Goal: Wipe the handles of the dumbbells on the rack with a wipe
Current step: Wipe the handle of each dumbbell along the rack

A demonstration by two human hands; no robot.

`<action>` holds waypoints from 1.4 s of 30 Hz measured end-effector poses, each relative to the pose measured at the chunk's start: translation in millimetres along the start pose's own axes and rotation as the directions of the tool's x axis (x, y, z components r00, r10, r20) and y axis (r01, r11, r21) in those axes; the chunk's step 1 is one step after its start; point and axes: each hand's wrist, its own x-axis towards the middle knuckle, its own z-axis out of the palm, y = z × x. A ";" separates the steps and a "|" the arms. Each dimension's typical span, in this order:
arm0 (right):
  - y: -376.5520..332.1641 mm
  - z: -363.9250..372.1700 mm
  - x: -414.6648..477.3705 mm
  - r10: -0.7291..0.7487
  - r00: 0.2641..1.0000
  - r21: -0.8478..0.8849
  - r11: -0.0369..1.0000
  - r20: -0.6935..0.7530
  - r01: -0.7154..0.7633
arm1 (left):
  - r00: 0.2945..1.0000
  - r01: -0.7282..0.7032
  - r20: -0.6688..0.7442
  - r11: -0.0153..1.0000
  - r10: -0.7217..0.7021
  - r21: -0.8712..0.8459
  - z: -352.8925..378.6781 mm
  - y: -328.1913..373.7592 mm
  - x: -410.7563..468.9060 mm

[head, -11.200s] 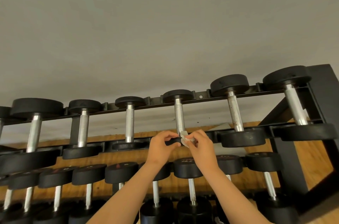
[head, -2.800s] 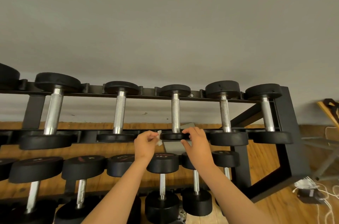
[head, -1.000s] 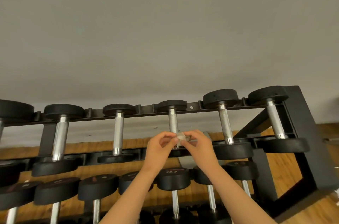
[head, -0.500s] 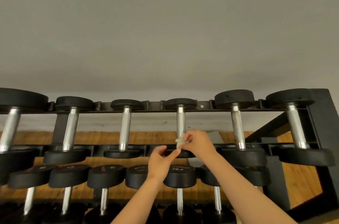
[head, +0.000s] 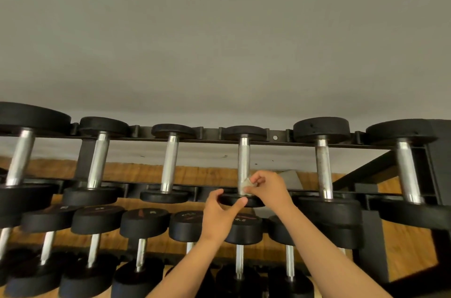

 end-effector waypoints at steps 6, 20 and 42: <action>7.7 0.0 -4.0 -0.004 1.000 0.108 0.994 -0.015 0.006 | 0.998 0.026 0.067 0.997 -0.021 -0.070 14.3 9.0 6.2; 4.6 -4.2 6.1 -0.089 0.994 0.060 0.995 0.066 0.085 | 0.997 0.063 0.048 0.986 -0.056 -0.152 21.8 -0.8 10.0; 15.1 -15.1 19.0 -0.164 0.972 0.149 0.979 0.166 0.140 | 0.997 0.038 0.068 0.996 -0.032 -0.087 21.9 -3.0 10.9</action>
